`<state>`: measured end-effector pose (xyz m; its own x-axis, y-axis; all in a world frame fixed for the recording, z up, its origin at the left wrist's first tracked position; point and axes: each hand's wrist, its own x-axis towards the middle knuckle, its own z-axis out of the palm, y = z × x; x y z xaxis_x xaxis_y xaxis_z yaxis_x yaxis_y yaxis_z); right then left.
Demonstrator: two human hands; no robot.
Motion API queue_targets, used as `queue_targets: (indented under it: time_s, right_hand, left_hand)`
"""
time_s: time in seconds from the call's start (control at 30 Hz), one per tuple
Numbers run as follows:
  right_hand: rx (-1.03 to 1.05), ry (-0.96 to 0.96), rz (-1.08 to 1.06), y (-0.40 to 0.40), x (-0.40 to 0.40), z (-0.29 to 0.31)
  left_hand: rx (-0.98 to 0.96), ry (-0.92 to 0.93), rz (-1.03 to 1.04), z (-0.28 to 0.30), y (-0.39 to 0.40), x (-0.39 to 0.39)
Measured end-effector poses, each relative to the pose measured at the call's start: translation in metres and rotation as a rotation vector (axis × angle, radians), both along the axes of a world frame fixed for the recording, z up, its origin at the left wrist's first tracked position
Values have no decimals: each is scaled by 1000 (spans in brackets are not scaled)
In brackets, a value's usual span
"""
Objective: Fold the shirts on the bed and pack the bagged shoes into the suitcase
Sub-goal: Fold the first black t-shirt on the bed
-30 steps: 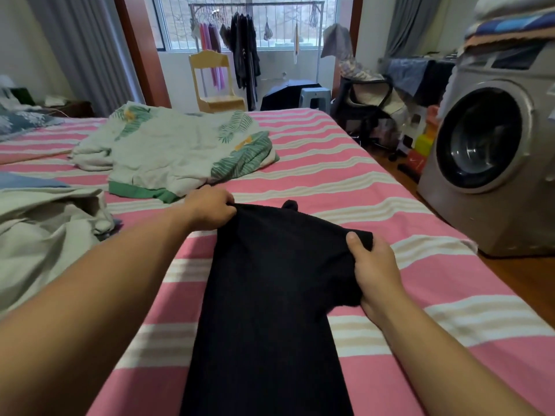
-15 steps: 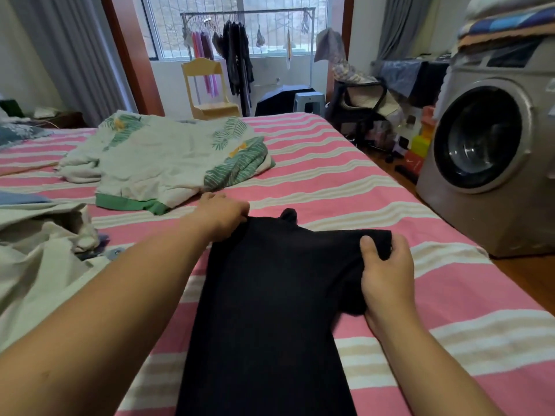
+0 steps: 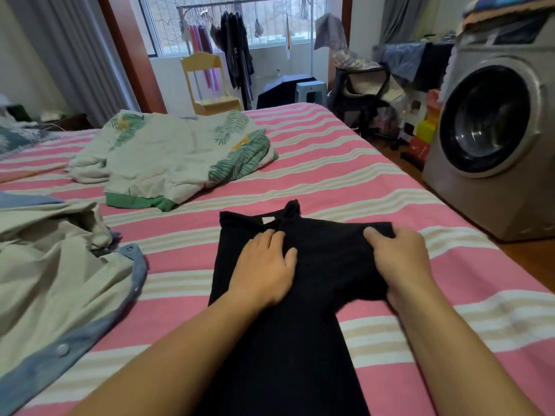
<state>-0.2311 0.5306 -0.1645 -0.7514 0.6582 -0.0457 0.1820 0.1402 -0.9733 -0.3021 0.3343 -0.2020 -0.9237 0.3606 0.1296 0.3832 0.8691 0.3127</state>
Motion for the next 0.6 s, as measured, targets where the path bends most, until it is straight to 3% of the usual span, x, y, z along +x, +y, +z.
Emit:
queue_targets:
  time_s: [0.1,0.2,0.3,0.43,0.6]
  right_hand:
    - [156,134,-69,-4,13,8]
    - [262,-44,24,1,11,2]
    - [246,-190,83,9,7,-2]
    - [193,-183,120,14,3,-6]
    - [193,-182,95,24,-7,-19]
  left_hand:
    - [10,-50,19,-2,1,-8]
    - [-41,-138,31,4,6,-17]
    - [11,-163,164,25,18,-43]
    - [60,-25,250,47,34,-86]
    - [122,-133,271,45,31,-137]
